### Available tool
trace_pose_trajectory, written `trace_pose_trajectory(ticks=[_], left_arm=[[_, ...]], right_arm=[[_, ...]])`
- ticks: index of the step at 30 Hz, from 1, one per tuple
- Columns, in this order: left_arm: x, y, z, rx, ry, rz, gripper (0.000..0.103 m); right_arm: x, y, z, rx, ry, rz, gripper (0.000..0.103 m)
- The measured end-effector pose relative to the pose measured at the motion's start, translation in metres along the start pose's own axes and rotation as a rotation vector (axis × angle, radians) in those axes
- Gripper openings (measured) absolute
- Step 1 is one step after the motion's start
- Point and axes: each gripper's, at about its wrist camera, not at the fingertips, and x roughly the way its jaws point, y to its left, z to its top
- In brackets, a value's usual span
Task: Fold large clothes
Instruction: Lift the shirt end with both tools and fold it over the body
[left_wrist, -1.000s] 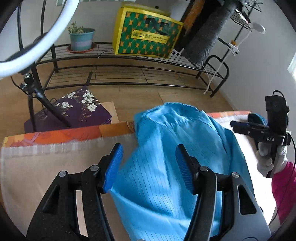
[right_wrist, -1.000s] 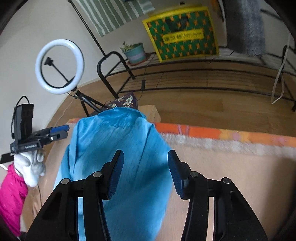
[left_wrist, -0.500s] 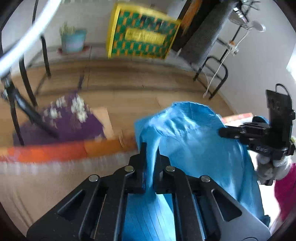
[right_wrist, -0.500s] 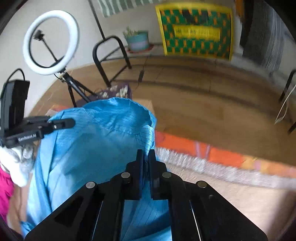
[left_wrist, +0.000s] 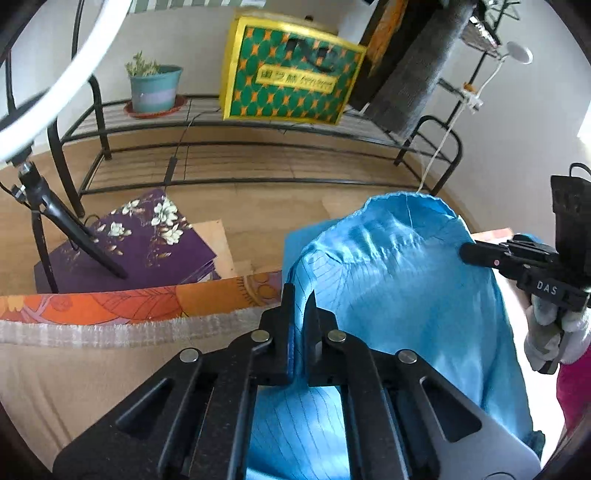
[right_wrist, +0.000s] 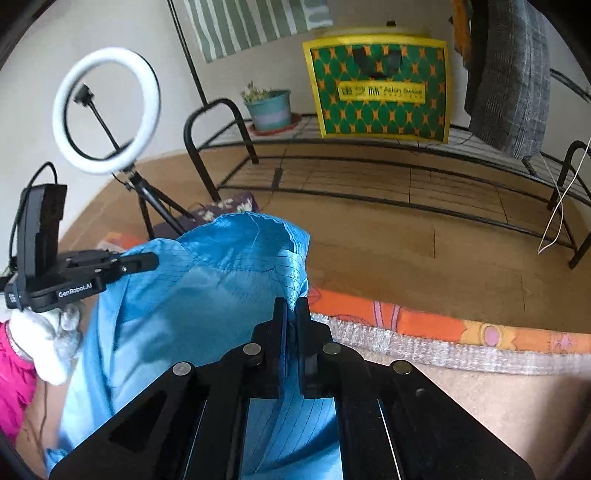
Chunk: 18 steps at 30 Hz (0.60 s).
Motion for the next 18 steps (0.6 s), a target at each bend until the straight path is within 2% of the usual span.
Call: trace_pose_trajectory(ticks=[9, 18], left_arm=[[-0.099, -0.043, -0.015, 0.051, -0.091, -0.022, 0.0], [-0.192, -0.077, -0.068, 0.046, -0.145, -0.05, 0.0]], right_arm=[[-0.089, 0.02, -0.002, 0.054, -0.1, 0.082, 0.002], [-0.181, 0.079, -0.047, 0.033, -0.14, 0.119, 0.002]])
